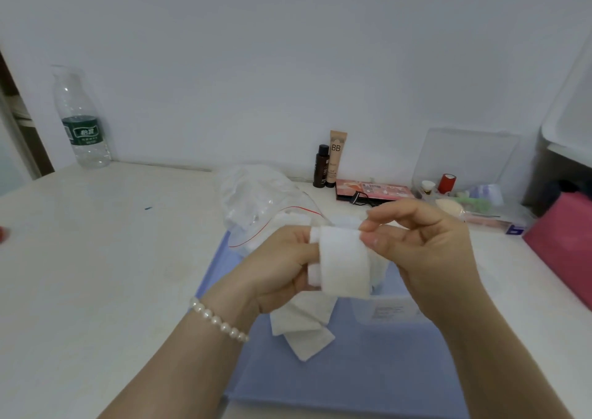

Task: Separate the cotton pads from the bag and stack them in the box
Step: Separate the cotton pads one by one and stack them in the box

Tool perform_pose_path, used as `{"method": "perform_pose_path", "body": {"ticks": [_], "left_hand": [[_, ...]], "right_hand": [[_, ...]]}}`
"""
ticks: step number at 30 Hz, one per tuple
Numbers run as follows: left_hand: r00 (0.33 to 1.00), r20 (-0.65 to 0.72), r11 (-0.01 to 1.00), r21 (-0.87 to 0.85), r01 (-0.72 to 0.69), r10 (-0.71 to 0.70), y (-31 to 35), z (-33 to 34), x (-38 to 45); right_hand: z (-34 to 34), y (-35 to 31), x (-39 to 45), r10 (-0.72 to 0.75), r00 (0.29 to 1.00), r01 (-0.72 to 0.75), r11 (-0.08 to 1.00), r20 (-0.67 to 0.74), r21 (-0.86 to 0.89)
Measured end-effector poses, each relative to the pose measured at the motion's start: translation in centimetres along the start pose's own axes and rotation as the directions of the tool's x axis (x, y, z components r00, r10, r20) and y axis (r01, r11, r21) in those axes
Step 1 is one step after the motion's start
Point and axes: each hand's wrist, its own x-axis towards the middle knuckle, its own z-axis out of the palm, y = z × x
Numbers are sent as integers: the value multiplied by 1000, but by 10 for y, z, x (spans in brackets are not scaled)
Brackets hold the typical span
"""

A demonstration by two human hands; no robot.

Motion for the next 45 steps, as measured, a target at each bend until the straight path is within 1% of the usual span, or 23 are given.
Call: {"method": "perform_pose_path", "body": {"ticks": [2, 4, 8, 11, 14, 17, 21, 24, 26, 29, 33, 35, 36, 38, 39, 40, 41, 42, 43, 44, 45], "left_hand": [[1000, 27, 1000, 17, 15, -15, -1, 2, 1], [999, 14, 999, -19, 30, -30, -1, -1, 3], [998, -14, 995, -79, 66, -67, 0, -5, 4], [994, 17, 985, -132, 109, -108, 1, -2, 2], [991, 18, 977, -167, 130, -129, 2, 0, 1], [990, 16, 976, -170, 139, -138, 2, 0, 1], [989, 20, 977, -153, 145, -144, 3, 0, 0], [987, 67, 982, -112, 150, -144, 2, 0, 2], [988, 93, 987, -86, 135, -127, 2, 1, 1], [993, 99, 998, -9, 60, -59, -1, 1, 0], [990, 139, 999, -26, 37, -33, -4, -2, -1], [989, 146, 999, -36, 30, -24, -1, -4, -3], [991, 131, 999, -41, 19, -14, 2, -6, -4], [998, 46, 999, -40, -35, 37, 7, -14, -5], [998, -15, 997, -37, -69, 68, 11, -19, -5], [993, -73, 994, -42, -101, 97, 15, -24, -6], [986, -120, 990, -61, -128, 120, 18, -29, -7], [979, -155, 985, -90, -150, 135, 22, -33, -8], [973, -181, 979, -119, -166, 143, 24, -37, -9], [969, -202, 974, -141, -175, 145, 27, -40, -10], [965, -217, 971, -155, -180, 144, 28, -42, -11]], "right_hand": [[5, 4, -1, -56, 998, 46, 980, -43, -193], [8, 7, -2, -136, 990, 116, 935, -37, -334], [7, 9, -2, -217, 976, 193, 871, -2, -453], [8, 10, -3, -201, 979, 173, 873, -13, -457], [7, 11, -3, -210, 977, 173, 867, -27, -467], [8, 11, -3, -223, 975, 183, 846, -22, -500], [9, 12, -2, -206, 976, 152, 867, -64, -474], [10, 13, -2, -189, 977, 126, 880, -95, -458], [12, 14, -3, -180, 978, 116, 891, -105, -439], [13, 15, -3, -189, 977, 126, 887, -101, -445], [12, 17, -2, -187, 977, 116, 873, -105, -474], [13, 20, -2, -203, 967, 116, 890, -155, -442], [13, 22, -3, -254, 947, 140, 878, -197, -458], [15, 26, -4, -389, 893, 203, 796, -225, -570], [18, 27, -6, -430, 880, 227, 753, -201, -618], [22, 30, -9, -445, 883, 244, 709, -151, -662], [26, 32, -11, -421, 904, 254, 666, -73, -701], [31, 32, -14, -337, 941, 244, 635, 22, -733], [37, 31, -17, -182, 975, 214, 606, 128, -766], [41, 31, -21, 39, 974, 162, 560, 221, -813], [43, 33, -24, 269, 926, 110, 481, 266, -870]]}}
